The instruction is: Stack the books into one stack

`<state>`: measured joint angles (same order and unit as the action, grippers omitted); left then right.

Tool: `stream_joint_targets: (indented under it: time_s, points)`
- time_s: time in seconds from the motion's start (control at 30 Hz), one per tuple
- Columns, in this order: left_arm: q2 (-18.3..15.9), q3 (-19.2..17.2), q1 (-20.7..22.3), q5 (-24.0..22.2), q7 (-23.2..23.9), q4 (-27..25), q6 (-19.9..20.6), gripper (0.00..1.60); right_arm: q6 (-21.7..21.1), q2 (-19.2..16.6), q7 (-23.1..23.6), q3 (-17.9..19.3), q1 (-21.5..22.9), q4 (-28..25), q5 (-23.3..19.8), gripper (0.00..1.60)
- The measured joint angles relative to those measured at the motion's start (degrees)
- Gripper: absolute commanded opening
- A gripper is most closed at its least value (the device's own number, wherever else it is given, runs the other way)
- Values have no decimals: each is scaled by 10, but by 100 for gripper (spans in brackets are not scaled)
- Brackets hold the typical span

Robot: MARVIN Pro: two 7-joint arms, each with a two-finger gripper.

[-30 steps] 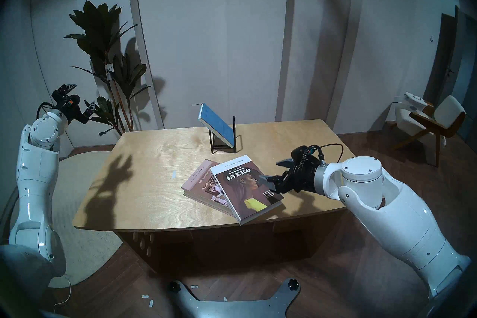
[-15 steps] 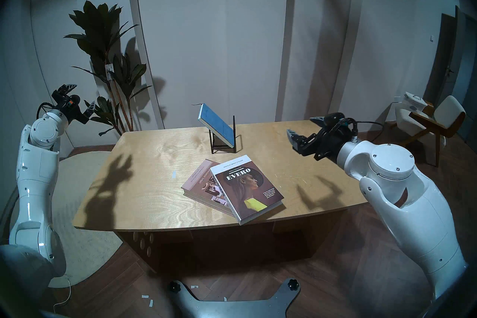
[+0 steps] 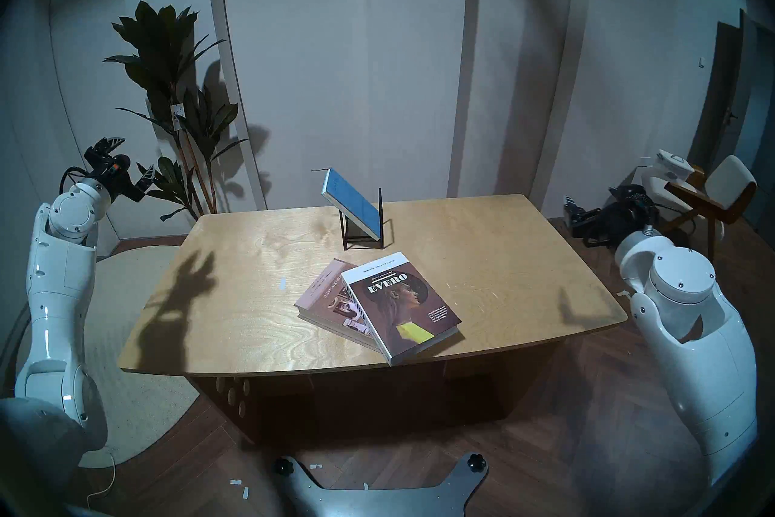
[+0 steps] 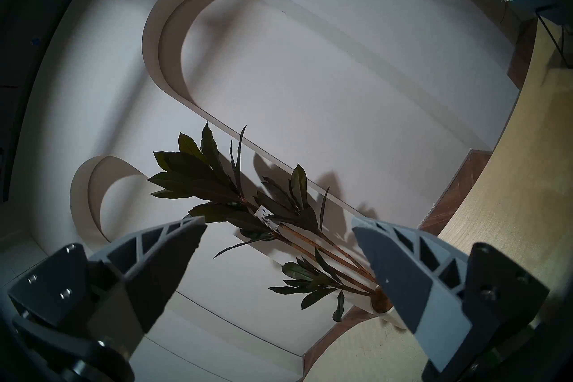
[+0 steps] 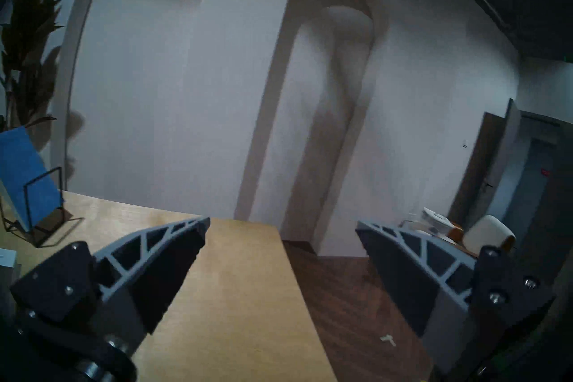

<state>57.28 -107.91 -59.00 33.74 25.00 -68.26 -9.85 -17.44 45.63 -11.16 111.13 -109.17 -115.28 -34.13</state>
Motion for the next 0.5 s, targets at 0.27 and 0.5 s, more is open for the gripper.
stream_joint_targets:
  time_s: [0.27,0.5]
  points:
    - [0,0,0,0,0,0,-1,160,36,24,19,77,-33,13,-22,160]
    - [0,0,0,0,0,0,-1,160,72,51,87,134,-73,45,-63,160]
